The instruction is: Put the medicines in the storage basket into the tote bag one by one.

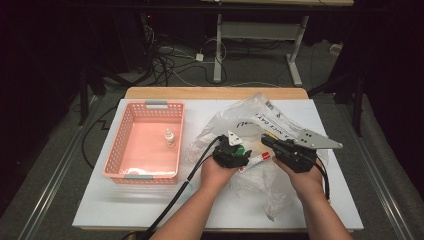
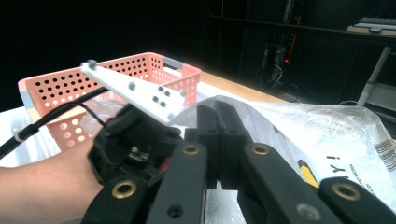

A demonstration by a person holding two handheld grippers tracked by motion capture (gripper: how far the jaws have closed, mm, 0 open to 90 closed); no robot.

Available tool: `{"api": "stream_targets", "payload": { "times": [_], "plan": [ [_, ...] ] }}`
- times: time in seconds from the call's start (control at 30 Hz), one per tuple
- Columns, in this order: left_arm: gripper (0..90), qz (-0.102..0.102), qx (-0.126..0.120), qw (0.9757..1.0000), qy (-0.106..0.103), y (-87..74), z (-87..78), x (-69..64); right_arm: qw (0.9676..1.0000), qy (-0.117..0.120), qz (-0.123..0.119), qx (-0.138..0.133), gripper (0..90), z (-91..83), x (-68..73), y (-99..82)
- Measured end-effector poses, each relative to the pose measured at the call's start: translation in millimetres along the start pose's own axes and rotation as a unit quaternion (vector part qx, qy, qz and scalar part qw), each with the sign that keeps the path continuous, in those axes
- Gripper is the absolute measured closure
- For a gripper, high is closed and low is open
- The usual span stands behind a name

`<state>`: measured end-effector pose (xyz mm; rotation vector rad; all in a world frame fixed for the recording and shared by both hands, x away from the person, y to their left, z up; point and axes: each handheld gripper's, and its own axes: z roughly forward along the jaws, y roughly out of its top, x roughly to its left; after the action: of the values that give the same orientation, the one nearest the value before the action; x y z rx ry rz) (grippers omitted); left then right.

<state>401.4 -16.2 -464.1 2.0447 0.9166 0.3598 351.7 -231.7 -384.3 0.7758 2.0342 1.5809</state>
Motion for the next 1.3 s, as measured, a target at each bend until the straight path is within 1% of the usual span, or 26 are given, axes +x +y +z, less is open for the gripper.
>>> {"api": "stream_targets", "payload": {
  "times": [0.03, 0.1, 0.2, 0.23, 0.27, 0.4, 0.47, 0.53, 0.57, 0.7, 0.77, 0.83, 0.9, 0.97, 1.0, 1.07, 1.17, 1.3],
  "plan": [
    [29.1, 0.000, 0.001, 1.0000, -0.004, -0.5, -2.7, -0.6, 1.0000, 0.000, 0.000, 0.001, 90.0, -0.6, 0.4, 0.4],
    [26.0, 0.000, 0.001, 1.0000, -0.003, -1.7, -7.8, -2.9, 1.0000, 0.000, -0.001, 0.000, 90.0, -1.1, 1.3, 1.2],
    [24.1, -0.002, -0.008, 0.9999, -0.008, -5.6, -14.8, -6.3, 1.0000, 0.002, -0.001, 0.000, 90.0, -1.4, 2.6, 2.0],
    [19.7, -0.001, -0.009, 0.9999, -0.007, -6.6, -16.1, -7.3, 1.0000, 0.002, -0.002, 0.000, 90.0, -1.5, 3.0, 2.2],
    [17.2, -0.001, -0.009, 0.9999, -0.008, -8.4, -18.4, -8.6, 1.0000, 0.002, -0.003, 0.000, 90.0, -1.4, 3.0, 2.3],
    [12.7, 0.001, -0.014, 0.9998, -0.016, -15.3, -27.4, -10.8, 1.0000, 0.003, -0.002, 0.001, 90.0, -2.3, 2.9, 2.6],
    [6.3, -0.003, -0.010, 0.9996, -0.026, -17.9, -30.7, -11.4, 1.0000, 0.002, -0.005, -0.001, 90.0, -3.0, 2.4, 2.9],
    [1.0, -0.003, -0.006, 0.9996, -0.029, -20.2, -34.4, -12.3, 1.0000, 0.002, -0.005, -0.002, 90.0, -3.2, 2.7, 3.1],
    [0.0, -0.002, -0.006, 0.9995, -0.031, -21.1, -36.0, -12.9, 1.0000, 0.002, -0.004, -0.001, 90.0, -3.4, 2.9, 3.3],
    [0.0, 0.003, -0.007, 0.9987, -0.050, -24.9, -47.7, -17.5, 1.0000, 0.002, -0.006, -0.001, 90.0, -3.6, 3.6, 3.8],
    [0.0, 0.003, -0.010, 0.9982, -0.059, -27.0, -53.8, -20.3, 1.0000, 0.002, -0.006, -0.001, 90.0, -3.6, 3.8, 3.8],
    [0.0, 0.009, -0.012, 0.9978, -0.065, -29.2, -59.9, -24.3, 1.0000, 0.002, -0.007, 0.000, 90.0, -3.4, 4.1, 3.7],
    [0.0, 0.019, -0.014, 0.9974, -0.068, -31.5, -66.3, -27.8, 1.0000, 0.002, -0.008, 0.001, 90.0, -3.4, 4.2, 3.8],
    [0.0, 0.023, -0.021, 0.9971, -0.070, -34.9, -73.1, -29.5, 1.0000, 0.002, -0.005, 0.000, 90.0, -3.6, 4.3, 3.9],
    [0.0, 0.023, -0.022, 0.9969, -0.072, -36.8, -76.0, -29.7, 1.0000, 0.002, -0.003, -0.002, 90.0, -3.6, 4.7, 4.3],
    [0.0, 0.020, -0.023, 0.9966, -0.076, -40.6, -81.5, -30.1, 1.0000, 0.003, -0.009, -0.002, 90.0, -3.5, 5.6, 5.0],
    [0.0, 0.020, -0.027, 0.9963, -0.080, -44.7, -91.2, -30.3, 0.9999, 0.003, -0.010, -0.002, 90.0, -3.7, 5.7, 5.2],
    [0.0, 0.026, -0.026, 0.9964, -0.077, -47.6, -104.1, -29.5, 1.0000, 0.001, -0.007, -0.002, 90.0, -5.1, 5.0, 5.1]
  ]
}}
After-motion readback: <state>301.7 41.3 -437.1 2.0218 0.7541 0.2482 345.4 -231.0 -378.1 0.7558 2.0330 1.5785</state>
